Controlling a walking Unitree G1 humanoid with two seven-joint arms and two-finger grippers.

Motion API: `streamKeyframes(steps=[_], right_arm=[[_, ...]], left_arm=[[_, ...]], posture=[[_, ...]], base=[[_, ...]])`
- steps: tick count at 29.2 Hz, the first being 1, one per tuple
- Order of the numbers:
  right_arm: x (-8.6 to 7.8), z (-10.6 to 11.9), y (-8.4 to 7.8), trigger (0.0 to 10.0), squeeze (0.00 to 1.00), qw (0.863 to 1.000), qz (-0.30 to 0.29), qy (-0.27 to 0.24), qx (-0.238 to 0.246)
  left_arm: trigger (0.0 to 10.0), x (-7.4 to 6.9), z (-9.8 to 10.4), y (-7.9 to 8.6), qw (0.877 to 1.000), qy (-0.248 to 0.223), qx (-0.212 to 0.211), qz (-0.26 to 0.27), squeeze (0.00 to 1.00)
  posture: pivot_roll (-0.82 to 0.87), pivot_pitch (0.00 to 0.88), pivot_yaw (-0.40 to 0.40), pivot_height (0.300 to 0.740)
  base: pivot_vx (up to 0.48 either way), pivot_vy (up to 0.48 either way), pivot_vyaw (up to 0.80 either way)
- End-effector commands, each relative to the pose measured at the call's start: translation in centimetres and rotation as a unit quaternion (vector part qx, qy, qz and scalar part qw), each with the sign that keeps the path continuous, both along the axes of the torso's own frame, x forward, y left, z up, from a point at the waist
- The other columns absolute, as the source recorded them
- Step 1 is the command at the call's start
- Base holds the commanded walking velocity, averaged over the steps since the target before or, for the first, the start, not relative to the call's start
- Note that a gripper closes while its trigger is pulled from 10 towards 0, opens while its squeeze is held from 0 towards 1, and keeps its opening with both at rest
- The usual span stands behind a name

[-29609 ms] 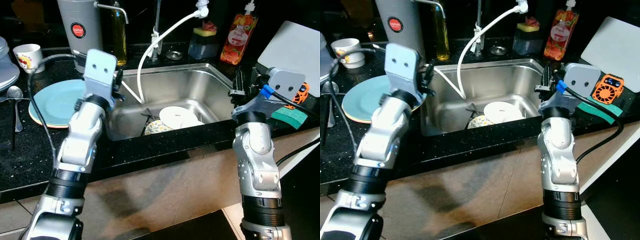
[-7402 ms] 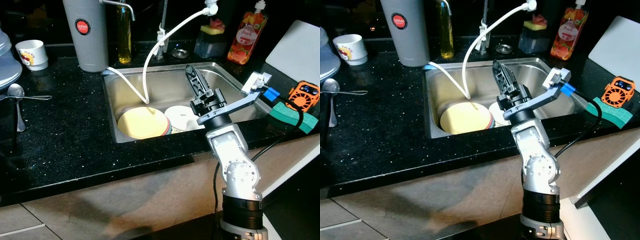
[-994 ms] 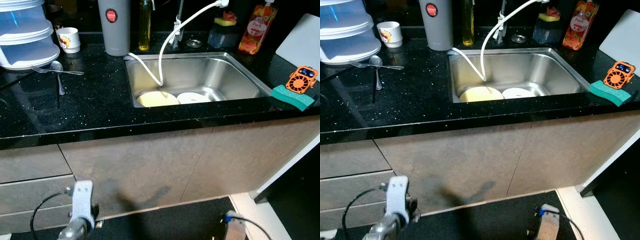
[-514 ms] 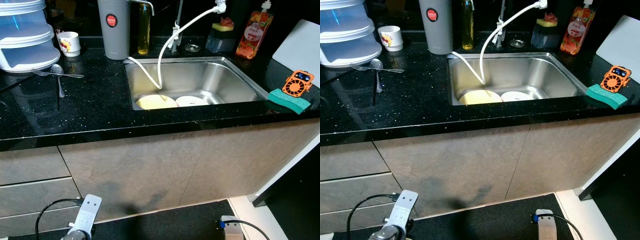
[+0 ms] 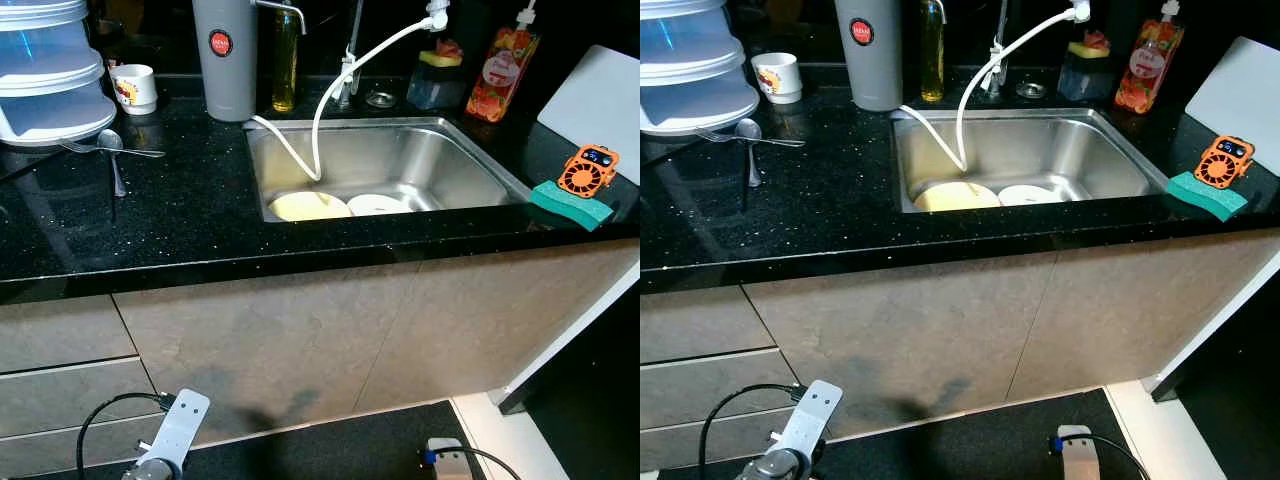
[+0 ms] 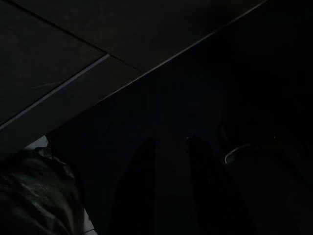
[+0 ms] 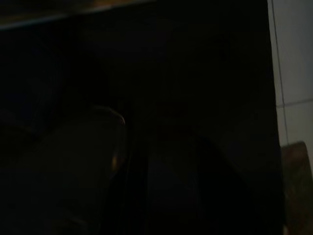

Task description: Kitchen organization

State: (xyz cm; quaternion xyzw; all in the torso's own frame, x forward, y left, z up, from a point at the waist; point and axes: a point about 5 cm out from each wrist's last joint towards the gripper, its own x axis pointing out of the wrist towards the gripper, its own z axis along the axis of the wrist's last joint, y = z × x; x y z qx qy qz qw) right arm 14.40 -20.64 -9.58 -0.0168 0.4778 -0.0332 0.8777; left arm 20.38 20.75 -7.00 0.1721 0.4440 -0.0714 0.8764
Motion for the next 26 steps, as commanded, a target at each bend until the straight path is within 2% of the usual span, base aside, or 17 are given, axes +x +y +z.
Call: streamKeyframes(steps=[1, 7, 9, 11, 12, 14, 17, 22, 26], right_arm=[[-0.6, -0.2, -0.5, 10.0, 0.00, 1.000, -0.006, 0.012, -0.007], [-0.9, -0.3, -0.7, 10.0, 0.00, 1.000, -0.009, 0.017, -0.009], [-1.1, -0.3, -0.5, 10.0, 0.00, 1.000, -0.010, 0.019, -0.007], [-1.1, -0.3, -0.5, 10.0, 0.00, 1.000, -0.010, 0.019, -0.007], [-1.0, -0.3, -0.4, 10.0, 0.00, 1.000, -0.012, 0.018, -0.004], [-1.0, -0.3, -0.4, 10.0, 0.00, 1.000, -0.016, 0.016, -0.002], [-0.8, -0.3, -0.2, 10.0, 0.00, 1.000, -0.012, 0.013, -0.001], [-0.7, -0.2, -0.4, 10.0, 0.00, 1.000, -0.010, 0.013, -0.009], [-0.7, -0.2, -0.5, 10.0, 0.00, 1.000, -0.009, 0.013, -0.013]], left_arm=[[10.0, -0.8, -0.5, -0.4, 1.000, 0.018, 0.003, -0.005, 0.00], [10.0, -0.9, -0.7, -0.8, 1.000, 0.023, 0.007, -0.010, 0.00], [10.0, -0.2, -0.6, -2.5, 1.000, 0.017, -0.011, 0.004, 0.00], [10.0, -0.2, -0.6, -2.5, 1.000, 0.017, -0.011, 0.004, 0.00], [10.0, 0.4, -0.4, -3.3, 0.999, 0.007, -0.023, 0.026, 0.00], [10.0, 0.6, -0.3, -3.6, 0.999, 0.004, -0.025, 0.029, 0.00], [10.0, 1.3, 0.0, -4.6, 0.999, 0.002, -0.033, 0.025, 0.00], [10.0, 1.4, 0.0, -5.6, 0.999, 0.005, -0.035, 0.023, 0.00], [10.0, 1.4, 0.0, -4.8, 0.999, 0.007, -0.034, 0.030, 0.00]], posture=[[-0.02, 0.009, -0.054, 0.740], [-0.02, 0.015, -0.051, 0.740], [-0.02, 0.019, -0.047, 0.740], [-0.02, 0.019, -0.047, 0.740], [-0.02, 0.018, -0.047, 0.740], [-0.02, 0.018, -0.047, 0.740], [-0.02, 0.015, -0.048, 0.740], [-0.02, 0.013, -0.050, 0.740], [-0.02, 0.012, -0.050, 0.740]], base=[[0.000, 0.000, 0.00], [0.000, 0.000, 0.00], [0.000, 0.000, 0.00], [0.000, 0.000, 0.00], [0.000, 0.000, 0.00], [0.000, 0.000, 0.00], [0.000, 0.000, 0.00], [0.000, 0.000, 0.00], [0.000, 0.000, 0.00]])
